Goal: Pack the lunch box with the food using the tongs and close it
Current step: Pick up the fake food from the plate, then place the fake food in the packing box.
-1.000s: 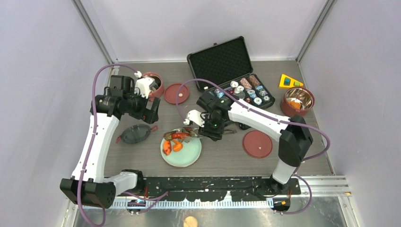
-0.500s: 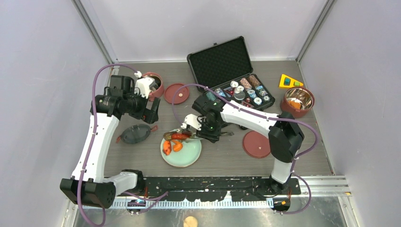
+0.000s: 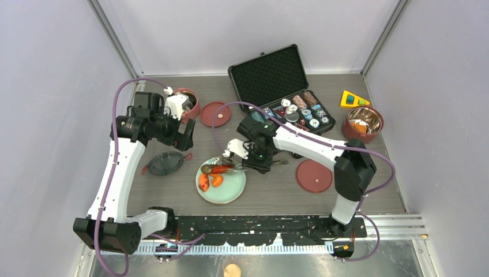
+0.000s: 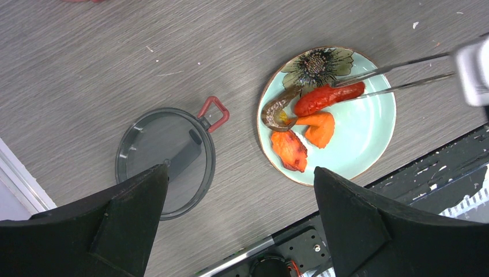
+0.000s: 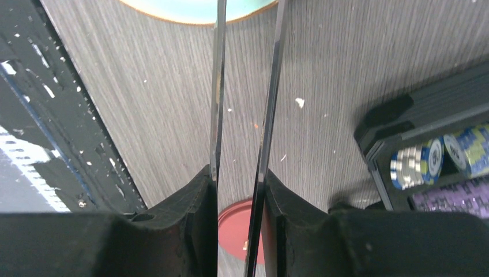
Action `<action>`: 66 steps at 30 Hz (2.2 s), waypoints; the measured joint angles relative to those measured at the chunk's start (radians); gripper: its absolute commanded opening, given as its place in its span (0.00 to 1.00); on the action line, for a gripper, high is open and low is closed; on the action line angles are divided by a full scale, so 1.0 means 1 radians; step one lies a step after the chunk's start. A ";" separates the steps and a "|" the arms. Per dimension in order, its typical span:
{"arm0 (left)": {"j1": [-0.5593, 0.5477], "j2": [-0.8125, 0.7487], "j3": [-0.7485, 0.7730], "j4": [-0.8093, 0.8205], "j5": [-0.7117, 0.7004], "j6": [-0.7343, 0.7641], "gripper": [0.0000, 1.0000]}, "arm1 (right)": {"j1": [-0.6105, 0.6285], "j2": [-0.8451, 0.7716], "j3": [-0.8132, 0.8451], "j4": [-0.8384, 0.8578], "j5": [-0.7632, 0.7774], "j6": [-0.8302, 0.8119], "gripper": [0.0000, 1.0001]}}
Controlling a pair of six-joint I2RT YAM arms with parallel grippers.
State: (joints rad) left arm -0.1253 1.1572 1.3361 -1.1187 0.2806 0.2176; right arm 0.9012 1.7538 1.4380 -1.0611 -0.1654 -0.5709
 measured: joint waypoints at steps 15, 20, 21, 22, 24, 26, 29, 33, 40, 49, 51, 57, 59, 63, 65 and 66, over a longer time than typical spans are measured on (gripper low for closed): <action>0.000 0.002 0.000 0.000 0.000 -0.001 1.00 | -0.055 -0.203 -0.026 -0.069 -0.020 0.055 0.03; 0.000 0.002 0.000 0.000 0.000 -0.001 1.00 | -0.108 -0.221 -0.026 -0.078 -0.072 0.081 0.01; 0.000 0.002 0.000 0.000 0.000 -0.001 1.00 | -0.127 -0.226 -0.026 -0.082 -0.090 0.086 0.01; 0.000 0.002 0.000 0.000 0.000 -0.001 1.00 | -0.148 -0.234 -0.026 -0.085 -0.109 0.093 0.01; 0.000 0.002 0.000 0.000 0.000 -0.002 1.00 | -0.203 -0.248 -0.016 -0.098 -0.146 0.104 0.01; 0.000 0.002 0.000 0.000 0.000 -0.002 1.00 | -0.286 -0.264 0.010 -0.117 -0.187 0.111 0.01; 0.000 0.003 0.000 0.000 0.001 -0.002 1.00 | -0.439 -0.286 0.064 -0.140 -0.239 0.118 0.01; 0.000 0.004 0.000 0.000 0.001 -0.002 1.00 | -0.677 -0.331 0.108 -0.164 -0.294 0.118 0.01; 0.000 0.004 0.000 0.000 0.004 -0.002 1.00 | -1.089 -0.381 0.144 -0.236 -0.348 0.110 0.01; 0.000 0.004 -0.004 0.002 0.008 -0.002 1.00 | -1.524 -0.286 0.253 -0.358 -0.360 -0.007 0.01; 0.000 0.004 -0.010 0.003 0.009 -0.002 1.00 | -1.582 -0.258 0.262 -0.376 -0.354 -0.039 0.01; 0.000 0.004 -0.020 0.004 0.011 -0.002 1.00 | -1.638 -0.235 0.244 -0.399 -0.311 -0.101 0.01; 0.000 0.004 -0.020 0.006 0.012 -0.002 1.00 | -1.637 -0.235 0.223 -0.394 -0.304 -0.106 0.01; 0.000 0.004 -0.020 0.006 0.012 -0.002 1.00 | -1.637 -0.218 0.206 -0.391 -0.298 -0.103 0.02; 0.000 0.004 -0.020 0.007 0.012 -0.002 1.00 | -1.637 -0.199 0.206 -0.382 -0.295 -0.095 0.02; 0.000 0.004 -0.020 0.006 0.012 -0.002 1.00 | -1.637 -0.187 0.206 -0.375 -0.293 -0.090 0.02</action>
State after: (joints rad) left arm -0.1253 1.1610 1.3159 -1.1122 0.2924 0.2161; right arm -0.7353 1.5665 1.6436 -1.4361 -0.4587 -0.6605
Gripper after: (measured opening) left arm 0.996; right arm 0.347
